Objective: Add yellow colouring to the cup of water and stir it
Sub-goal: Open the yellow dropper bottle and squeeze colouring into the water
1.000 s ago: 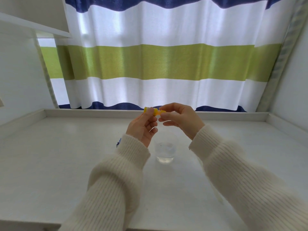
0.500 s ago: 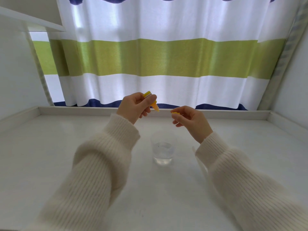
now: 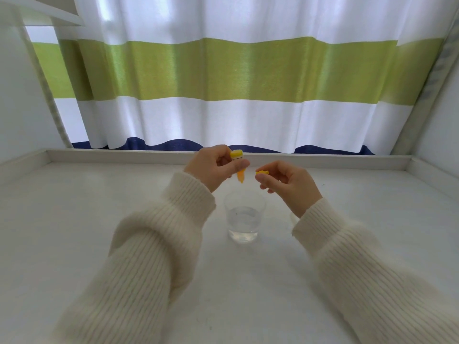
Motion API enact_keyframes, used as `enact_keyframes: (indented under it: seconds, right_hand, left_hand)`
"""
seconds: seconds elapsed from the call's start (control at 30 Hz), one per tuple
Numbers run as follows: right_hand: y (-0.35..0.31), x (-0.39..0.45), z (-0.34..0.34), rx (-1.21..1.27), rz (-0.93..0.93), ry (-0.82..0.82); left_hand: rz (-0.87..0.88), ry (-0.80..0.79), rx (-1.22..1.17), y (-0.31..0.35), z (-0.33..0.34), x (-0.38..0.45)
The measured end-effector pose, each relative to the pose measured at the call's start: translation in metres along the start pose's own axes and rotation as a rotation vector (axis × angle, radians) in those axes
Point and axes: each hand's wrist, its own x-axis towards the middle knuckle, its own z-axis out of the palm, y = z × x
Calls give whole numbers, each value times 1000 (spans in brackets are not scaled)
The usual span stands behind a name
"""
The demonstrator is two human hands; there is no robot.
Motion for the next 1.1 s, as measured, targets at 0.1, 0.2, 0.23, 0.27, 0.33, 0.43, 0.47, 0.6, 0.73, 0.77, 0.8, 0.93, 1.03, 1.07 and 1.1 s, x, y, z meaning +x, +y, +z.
enact_keyframes:
  seconds: [0.1,0.2,0.23,0.27,0.33,0.43,0.47,0.6,0.73,0.77,0.8,0.93,1.03,1.07,1.1]
  right_hand:
    - [0,-1,1,-42,1,-2]
    - [0,0,2,-57,-2,0]
    - [0,0,2,-65,-1,1]
    - [0,0,2,-72,1,1]
    - [0,0,2,-72,4,-2]
    - [1,-1,2,-75,6,-5]
    - [1,0,3,-77,6,-5]
    - [1,0,3,-89,11,-6]
    - [1,0,4,-83,15,-6]
    - [1,0,4,-79,15,-7]
    - [1,0,3,-73,15,-8]
    - [1,-1,3,-64,16,-12]
    - [1,0,3,-80,19,-7]
    - [1,0,3,-81,20,-5]
    - [1,0,4,-81,21,-5]
  left_hand:
    - [1,1,18,0,3,-2]
    - [4,21,31,0,3,-2]
    - [1,24,19,0,3,-2]
    - [-2,25,15,0,3,-3]
    - [-5,24,33,0,2,-3]
    - [-7,22,44,-1,2,-2]
    - [-7,23,46,-1,2,-2]
    - [-2,31,58,-1,2,-2]
    - [-17,25,50,-1,1,-1]
    - [-22,21,51,-1,1,-1]
    - [-27,17,52,-1,2,-1]
    - [-40,7,37,1,2,-2]
    - [-50,7,7,2,2,-2]
    - [-54,5,-1,2,2,-2]
    - [-57,2,-7,3,2,-3]
